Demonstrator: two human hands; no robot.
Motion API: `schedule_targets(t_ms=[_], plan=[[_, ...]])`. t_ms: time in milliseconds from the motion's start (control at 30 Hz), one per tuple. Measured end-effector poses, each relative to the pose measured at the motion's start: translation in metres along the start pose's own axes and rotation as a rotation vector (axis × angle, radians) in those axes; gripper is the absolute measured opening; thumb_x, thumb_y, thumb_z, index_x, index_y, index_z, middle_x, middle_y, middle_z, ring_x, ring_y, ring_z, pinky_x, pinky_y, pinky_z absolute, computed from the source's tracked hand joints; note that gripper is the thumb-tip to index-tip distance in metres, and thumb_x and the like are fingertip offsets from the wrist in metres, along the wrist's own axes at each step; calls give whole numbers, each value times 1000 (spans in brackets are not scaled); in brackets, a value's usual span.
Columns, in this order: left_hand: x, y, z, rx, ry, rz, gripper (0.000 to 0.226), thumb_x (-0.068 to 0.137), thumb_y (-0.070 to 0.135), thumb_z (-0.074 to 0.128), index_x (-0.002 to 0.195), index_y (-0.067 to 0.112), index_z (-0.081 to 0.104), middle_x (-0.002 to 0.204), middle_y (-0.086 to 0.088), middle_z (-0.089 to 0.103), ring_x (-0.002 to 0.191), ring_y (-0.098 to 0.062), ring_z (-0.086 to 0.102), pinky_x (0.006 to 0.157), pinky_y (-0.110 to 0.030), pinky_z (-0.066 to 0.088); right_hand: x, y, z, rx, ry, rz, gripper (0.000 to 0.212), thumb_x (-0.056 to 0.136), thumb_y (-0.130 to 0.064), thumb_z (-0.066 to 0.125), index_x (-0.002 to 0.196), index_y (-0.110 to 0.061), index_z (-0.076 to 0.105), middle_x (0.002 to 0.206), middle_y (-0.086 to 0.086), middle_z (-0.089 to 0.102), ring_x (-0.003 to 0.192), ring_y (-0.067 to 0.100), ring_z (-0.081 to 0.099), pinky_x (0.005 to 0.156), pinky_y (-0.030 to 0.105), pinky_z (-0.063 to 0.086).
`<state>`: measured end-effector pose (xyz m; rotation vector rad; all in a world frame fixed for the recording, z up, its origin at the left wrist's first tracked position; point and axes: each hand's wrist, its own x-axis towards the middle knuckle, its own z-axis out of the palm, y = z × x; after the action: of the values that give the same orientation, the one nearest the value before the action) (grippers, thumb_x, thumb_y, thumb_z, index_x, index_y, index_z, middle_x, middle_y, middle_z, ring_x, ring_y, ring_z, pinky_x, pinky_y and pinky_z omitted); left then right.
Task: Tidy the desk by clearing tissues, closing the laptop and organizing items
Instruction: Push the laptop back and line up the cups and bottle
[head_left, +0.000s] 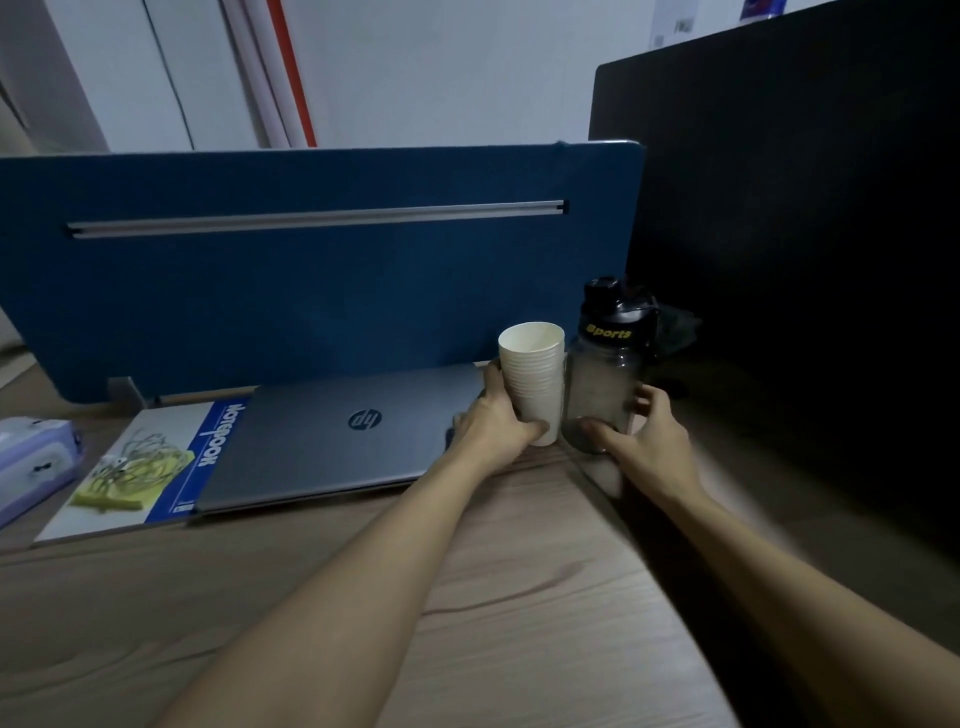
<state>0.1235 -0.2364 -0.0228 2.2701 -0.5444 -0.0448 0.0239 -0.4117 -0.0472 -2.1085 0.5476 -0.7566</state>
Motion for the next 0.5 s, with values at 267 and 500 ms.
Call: schedule_targets(t_ms=[267,500], plan=[[40,-13,-5,24,73,7,83,67,46,72,123,36,12,125,-5,61,110,-35,59,84,-42,43,41,-5,29,-44,-49,-26,84,59,-64,75,128,-27,44,122,-6,63,109,16,60,77,29,42],[66,-16,-5,21,100,3,87,66,44,71,129,34,12,132,-8,55,112,-39,57,91,-48,44,72,-4,49,-83,-59,-55,84,62,-63,74,129,-23,43,124,0,64,107,20,63,86,39,53]])
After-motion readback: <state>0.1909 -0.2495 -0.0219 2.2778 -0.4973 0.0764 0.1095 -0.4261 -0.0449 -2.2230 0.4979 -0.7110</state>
